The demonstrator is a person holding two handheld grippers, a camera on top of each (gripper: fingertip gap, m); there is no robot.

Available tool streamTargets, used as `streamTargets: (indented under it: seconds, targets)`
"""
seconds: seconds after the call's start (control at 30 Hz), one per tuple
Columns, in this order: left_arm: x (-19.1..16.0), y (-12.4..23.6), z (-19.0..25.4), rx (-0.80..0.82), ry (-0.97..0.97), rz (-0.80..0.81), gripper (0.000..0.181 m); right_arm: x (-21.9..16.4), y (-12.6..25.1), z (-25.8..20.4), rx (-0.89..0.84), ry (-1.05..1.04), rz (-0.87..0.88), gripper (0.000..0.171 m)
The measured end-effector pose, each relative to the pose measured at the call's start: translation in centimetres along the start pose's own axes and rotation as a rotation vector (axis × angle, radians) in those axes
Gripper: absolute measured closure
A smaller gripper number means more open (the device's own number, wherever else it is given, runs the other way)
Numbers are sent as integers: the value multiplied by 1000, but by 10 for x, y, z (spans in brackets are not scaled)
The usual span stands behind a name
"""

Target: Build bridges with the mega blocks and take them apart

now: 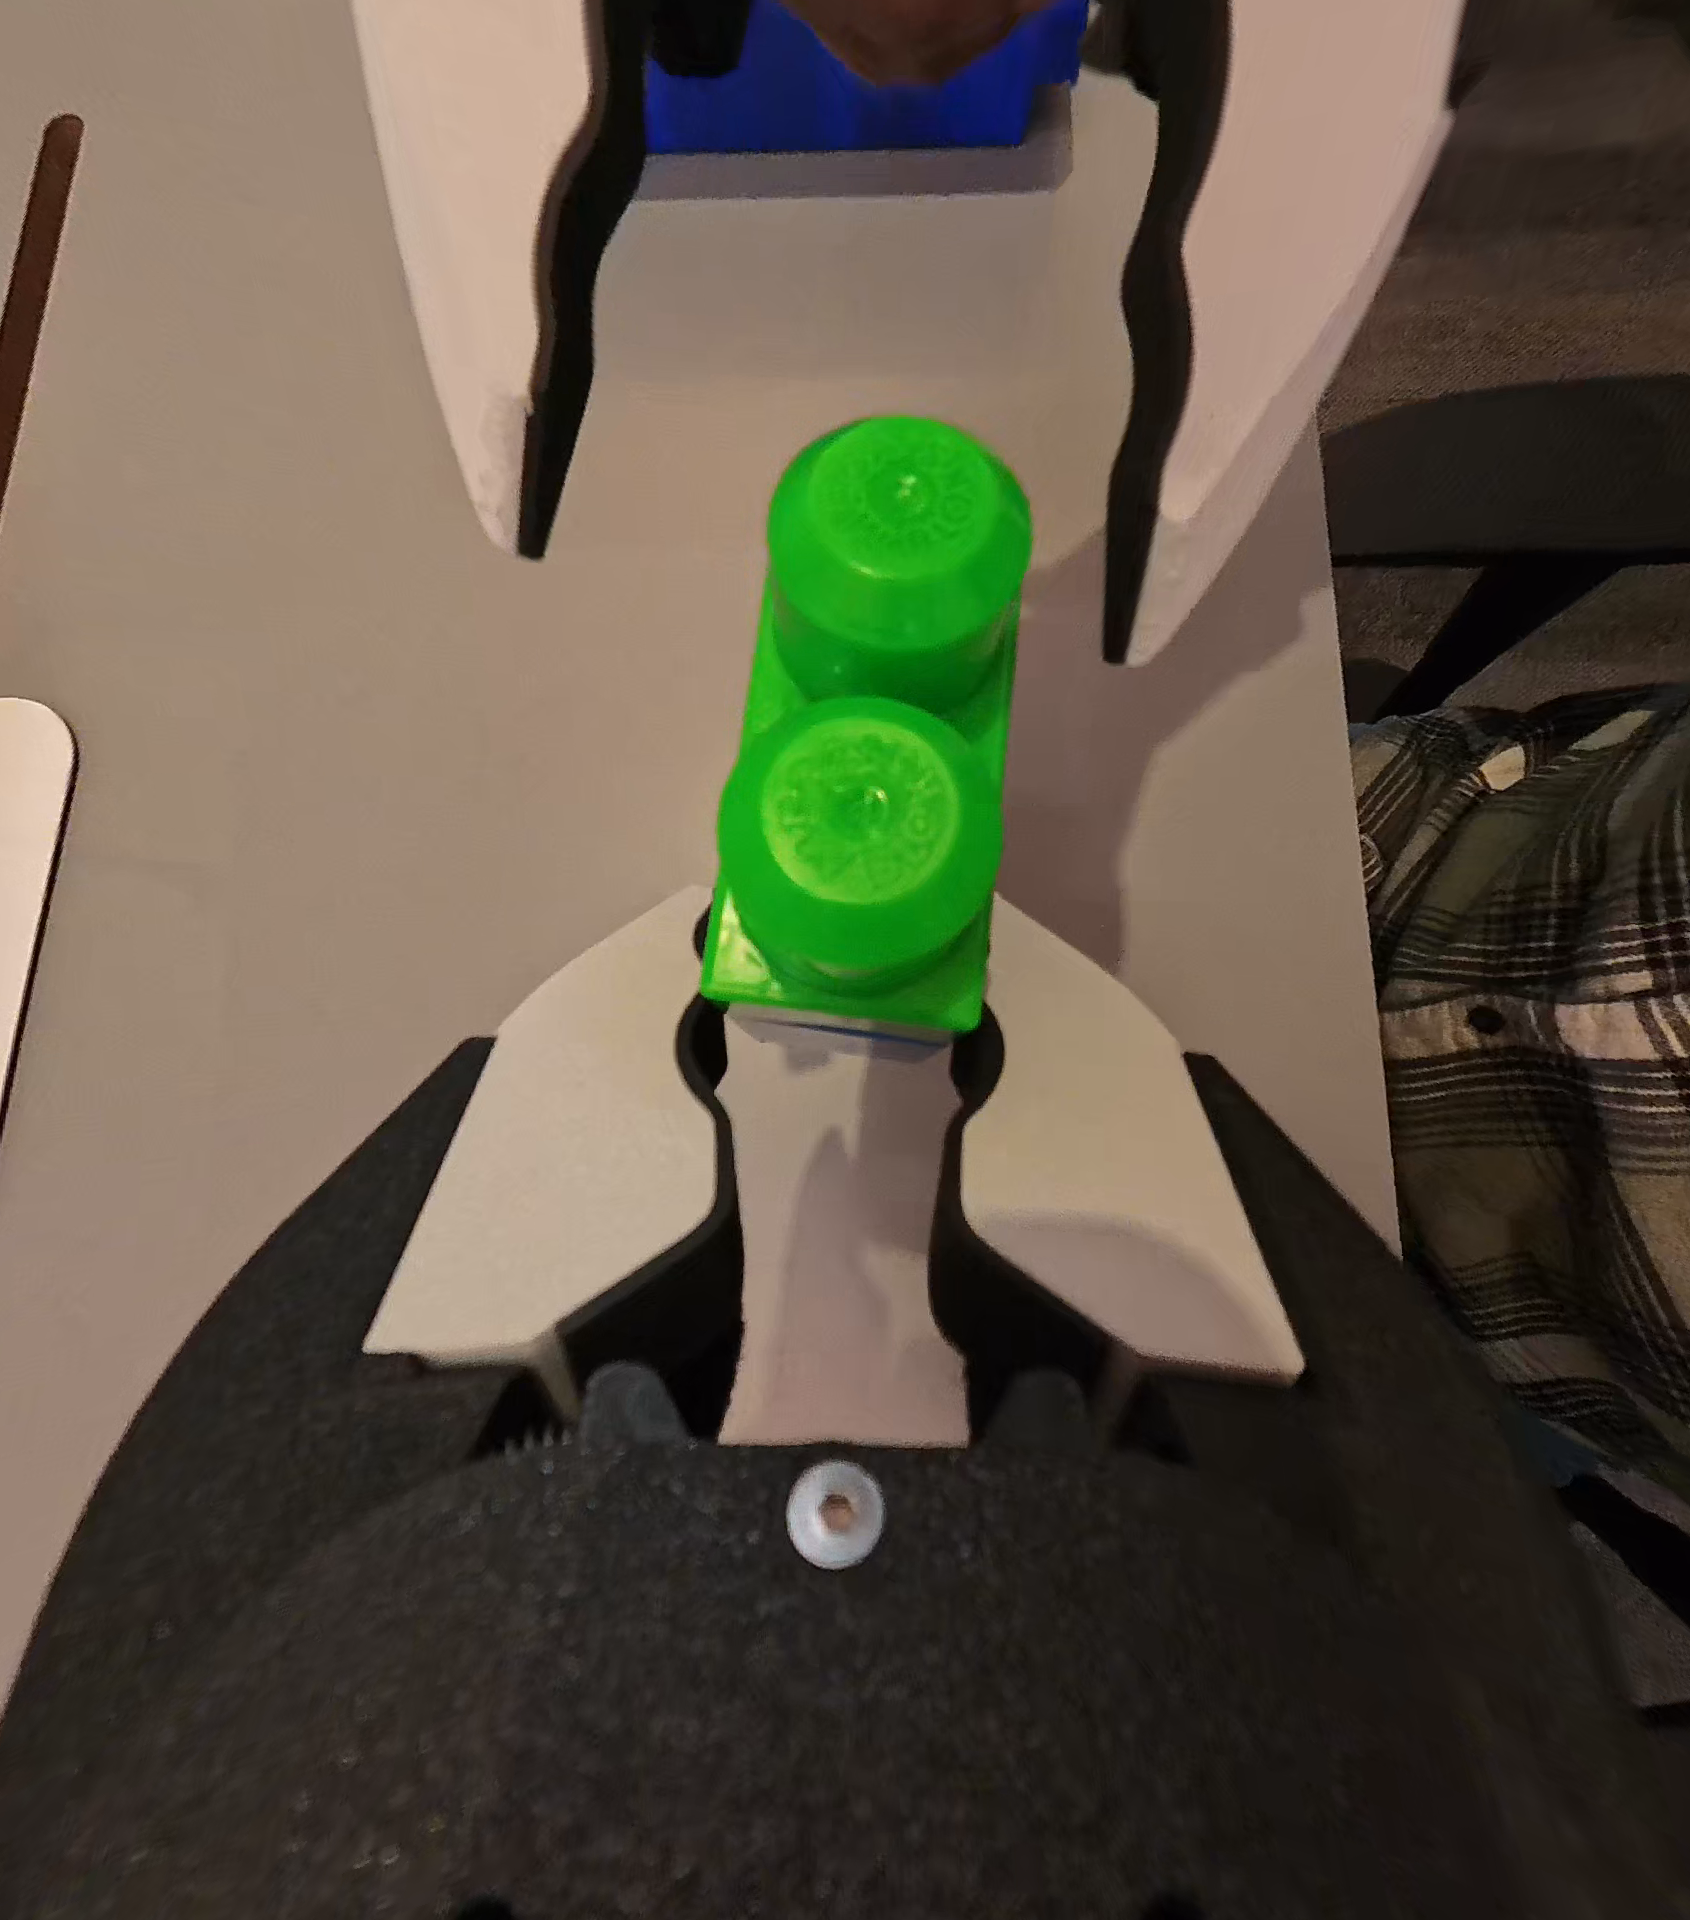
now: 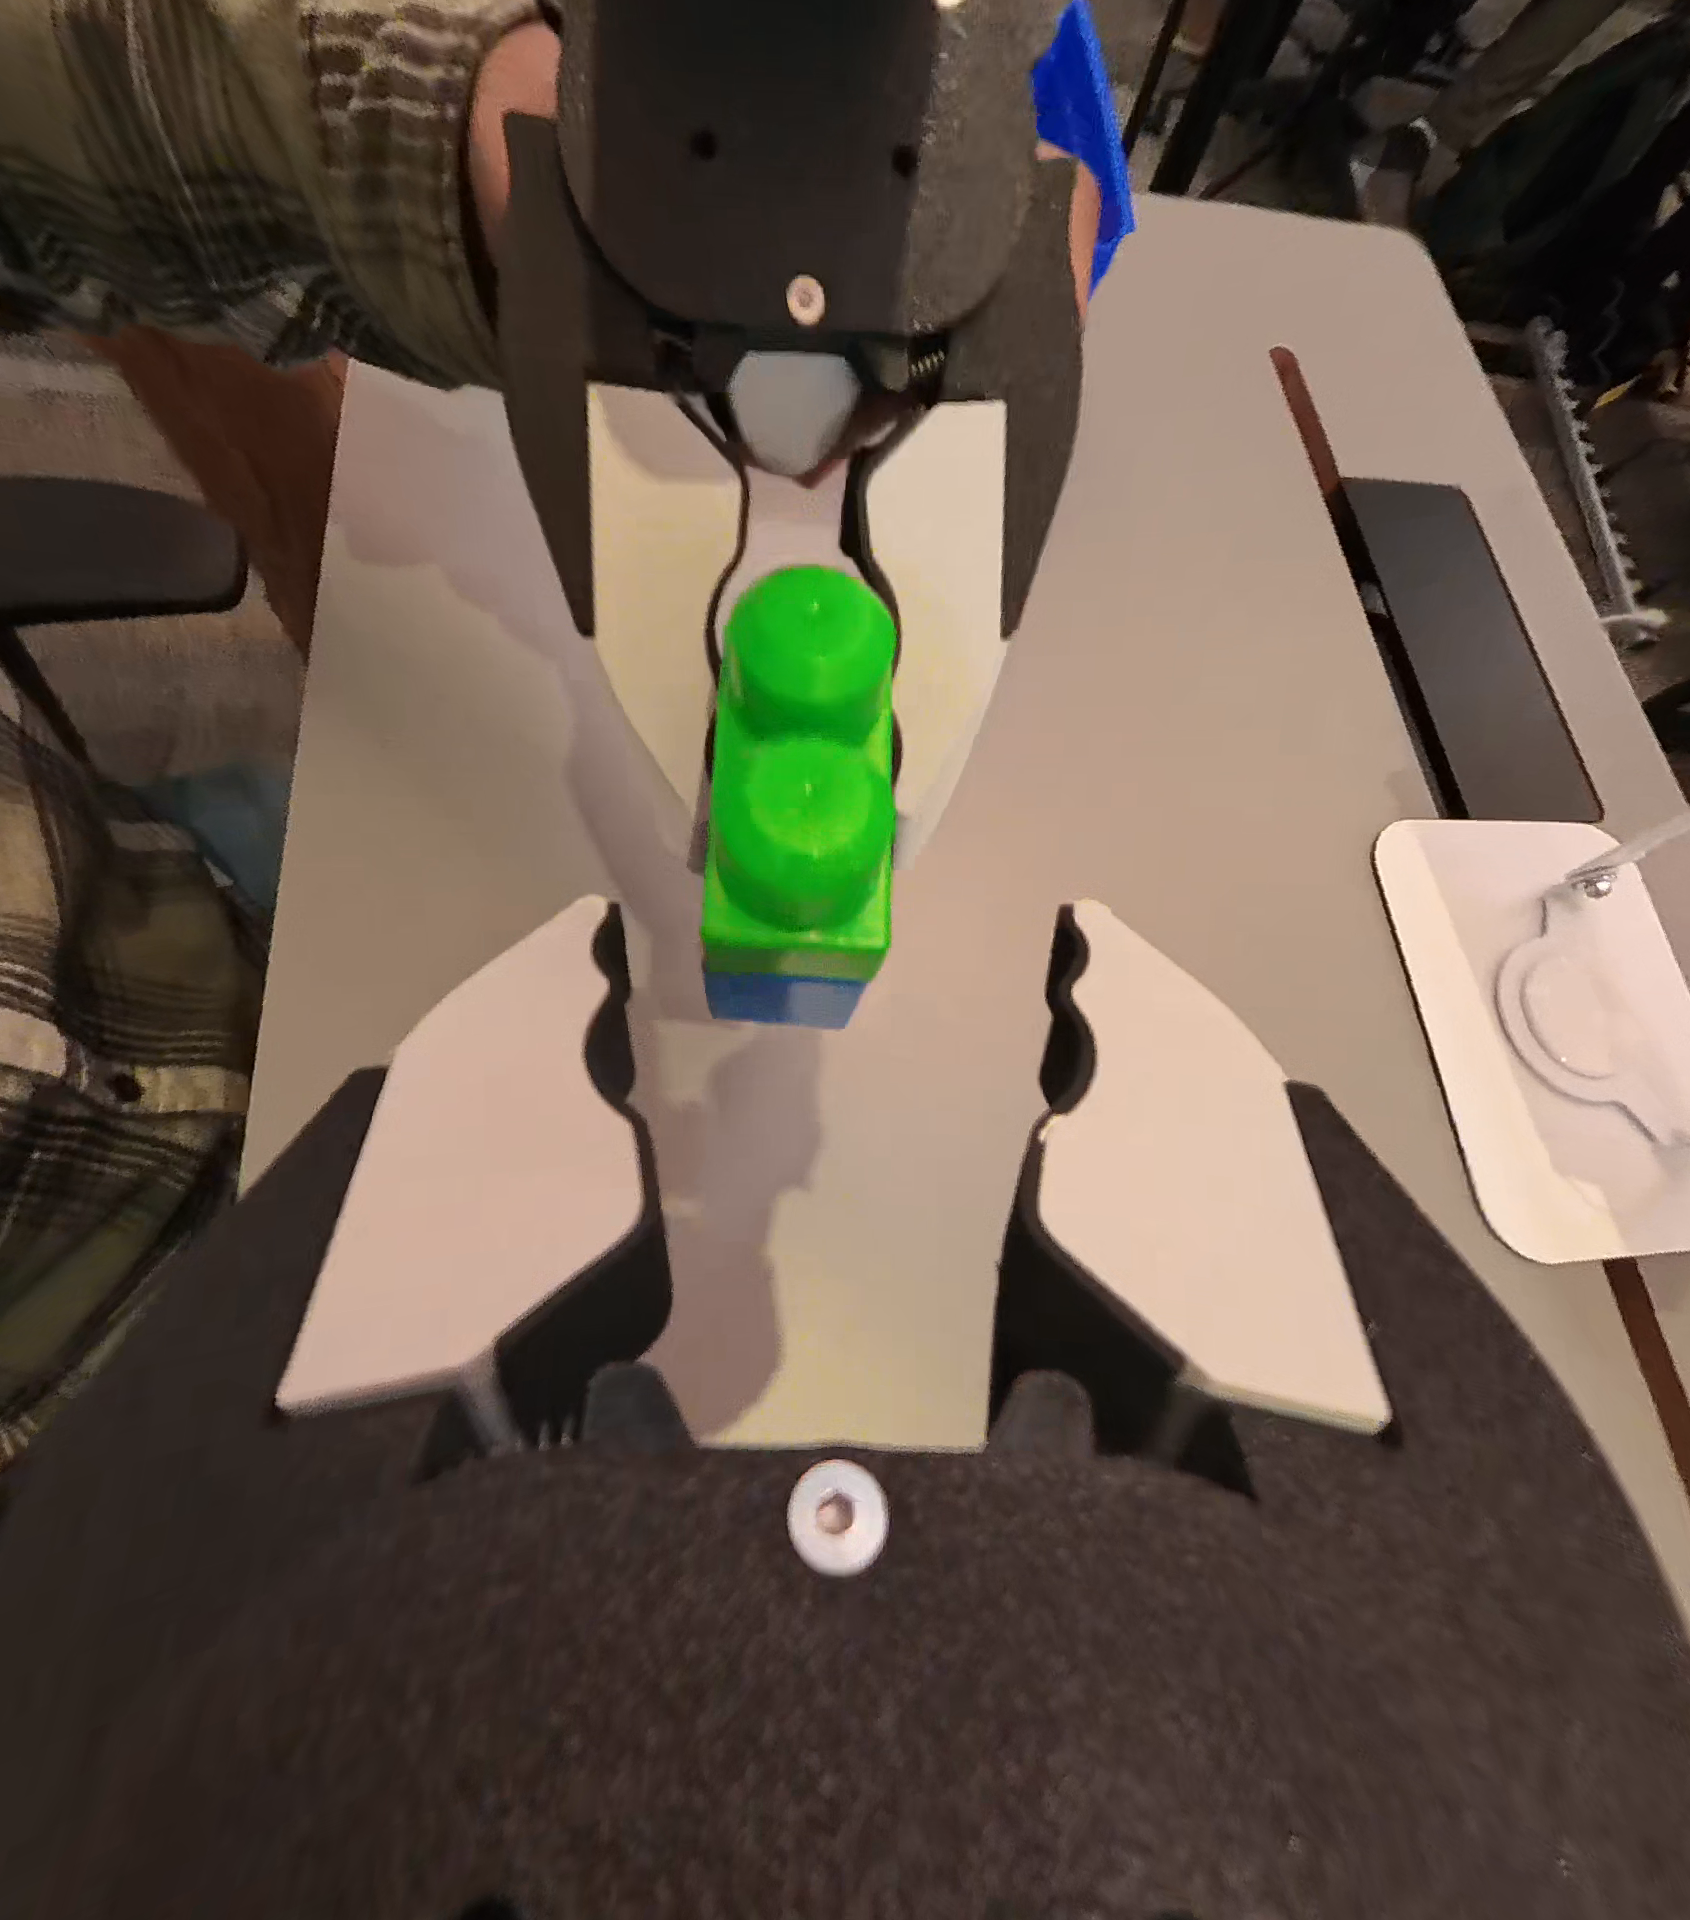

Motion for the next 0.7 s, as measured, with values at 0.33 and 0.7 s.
streamTargets:
  seconds: [0.33,0.7]
  targets:
    - [8,-8,1,13,-1,-9,141,8,-11,-7,127,-10,-57,135]
    - [37,-18,2,-3,-20,110,140,-8,18,0,122,66,-117,137]
Point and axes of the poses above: each gripper's, where its closed fingertips meet, y back along the fingers, x out of its top, z = x × y across the jaws, the point moved 1 cm from there along y, back along the fingers, and after that the axes turned 3 degrees about y, right-handed, at the moved point
